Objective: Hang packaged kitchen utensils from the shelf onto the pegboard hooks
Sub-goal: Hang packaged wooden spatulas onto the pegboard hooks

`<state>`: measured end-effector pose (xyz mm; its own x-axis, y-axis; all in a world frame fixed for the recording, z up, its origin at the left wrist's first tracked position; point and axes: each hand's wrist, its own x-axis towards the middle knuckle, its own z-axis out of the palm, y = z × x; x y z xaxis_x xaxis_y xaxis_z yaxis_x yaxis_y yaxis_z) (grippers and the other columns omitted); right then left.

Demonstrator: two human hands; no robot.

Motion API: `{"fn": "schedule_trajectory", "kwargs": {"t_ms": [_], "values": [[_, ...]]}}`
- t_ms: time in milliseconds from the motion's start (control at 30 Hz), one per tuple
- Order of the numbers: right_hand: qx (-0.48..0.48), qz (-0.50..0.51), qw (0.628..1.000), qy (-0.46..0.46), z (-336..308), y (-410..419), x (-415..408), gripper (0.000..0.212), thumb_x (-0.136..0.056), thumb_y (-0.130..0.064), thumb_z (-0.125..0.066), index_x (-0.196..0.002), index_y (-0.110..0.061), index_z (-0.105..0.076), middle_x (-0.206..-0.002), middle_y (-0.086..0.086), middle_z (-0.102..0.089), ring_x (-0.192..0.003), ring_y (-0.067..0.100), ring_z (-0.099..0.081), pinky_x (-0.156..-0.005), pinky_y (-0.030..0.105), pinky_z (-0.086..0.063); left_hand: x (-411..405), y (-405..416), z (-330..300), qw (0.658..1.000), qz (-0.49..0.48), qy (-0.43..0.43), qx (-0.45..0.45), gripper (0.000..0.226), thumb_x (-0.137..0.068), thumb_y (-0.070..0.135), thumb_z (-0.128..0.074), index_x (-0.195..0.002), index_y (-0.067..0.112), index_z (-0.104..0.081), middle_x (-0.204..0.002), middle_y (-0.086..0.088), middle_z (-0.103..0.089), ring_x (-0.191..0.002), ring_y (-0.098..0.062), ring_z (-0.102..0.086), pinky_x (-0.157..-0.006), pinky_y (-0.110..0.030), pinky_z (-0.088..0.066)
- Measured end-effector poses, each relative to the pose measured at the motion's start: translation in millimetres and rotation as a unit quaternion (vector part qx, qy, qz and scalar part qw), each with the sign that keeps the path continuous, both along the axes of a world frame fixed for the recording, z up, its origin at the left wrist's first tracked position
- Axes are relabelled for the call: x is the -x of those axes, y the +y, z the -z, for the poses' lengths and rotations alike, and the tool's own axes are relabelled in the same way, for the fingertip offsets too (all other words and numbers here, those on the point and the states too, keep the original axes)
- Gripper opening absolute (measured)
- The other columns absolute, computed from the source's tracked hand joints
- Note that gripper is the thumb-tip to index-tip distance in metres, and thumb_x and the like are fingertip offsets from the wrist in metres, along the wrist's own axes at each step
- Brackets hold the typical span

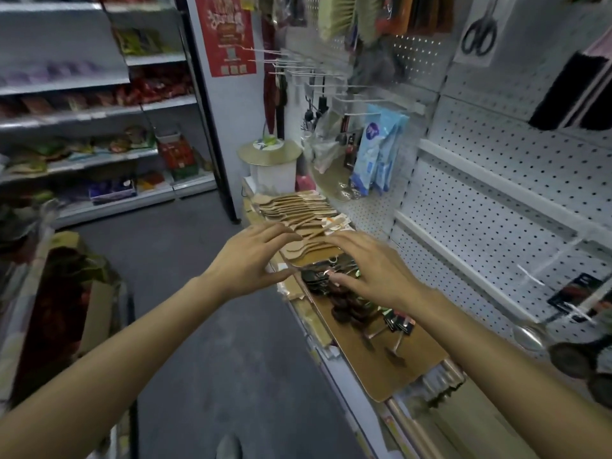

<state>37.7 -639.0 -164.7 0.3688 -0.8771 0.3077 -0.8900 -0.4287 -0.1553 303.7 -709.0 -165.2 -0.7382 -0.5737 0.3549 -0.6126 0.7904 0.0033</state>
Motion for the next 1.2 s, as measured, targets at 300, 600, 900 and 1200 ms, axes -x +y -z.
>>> {"fn": "schedule_trajectory", "kwargs": {"t_ms": [300, 600, 900, 1200], "values": [[-0.006, 0.036, 0.999, -0.005, 23.0, -126.8, -76.8, 0.066, -0.090, -0.054, -0.060, -0.147, -0.030, -0.037, -0.148, -0.011, -0.042, -0.134, 0.009, -0.039, -0.099, 0.026, -0.042, -73.8, -151.9, 9.9, 0.999, 0.041, -0.020, -0.007, 0.060, -0.090, 0.063, -0.053, -0.140, 0.030, -0.050, -0.140, 0.010, -0.054, -0.135, -0.013, -0.045, -0.108, -0.036, -0.045], [-0.036, 0.062, 0.997, -0.015, 40.5, -238.4, -118.3, 0.066, -0.091, -0.051, -0.060, -0.147, -0.029, -0.036, -0.148, -0.010, -0.042, -0.132, 0.009, -0.041, -0.092, 0.020, -0.041, -114.3, -271.8, 25.1, 0.997, 0.061, -0.036, -0.026, 0.065, -0.089, 0.060, -0.058, -0.144, 0.027, -0.046, -0.143, 0.007, -0.053, -0.137, -0.016, -0.045, -0.110, -0.038, -0.043], [-0.048, 0.064, 0.996, -0.026, 70.4, -360.4, -92.1, 0.065, -0.091, -0.053, -0.058, -0.147, -0.027, -0.037, -0.146, -0.007, -0.043, -0.132, 0.012, -0.042, -0.103, 0.031, -0.043, -80.9, -395.5, 56.1, 0.995, 0.073, -0.027, -0.055, 0.062, -0.090, 0.060, -0.057, -0.143, 0.031, -0.045, -0.141, 0.009, -0.053, -0.133, -0.014, -0.047, -0.102, -0.035, -0.049], [-0.081, 0.081, 0.992, -0.048, 95.6, -465.5, -39.5, 0.066, -0.089, -0.052, -0.061, -0.146, -0.026, -0.040, -0.146, -0.006, -0.044, -0.132, 0.014, -0.043, -0.103, 0.032, -0.040, -29.1, -514.1, 81.3, 0.990, 0.089, -0.036, -0.099, 0.060, -0.090, 0.059, -0.060, -0.140, 0.029, -0.050, -0.135, 0.007, -0.057, -0.126, -0.016, -0.052, -0.098, -0.034, -0.050]]}}
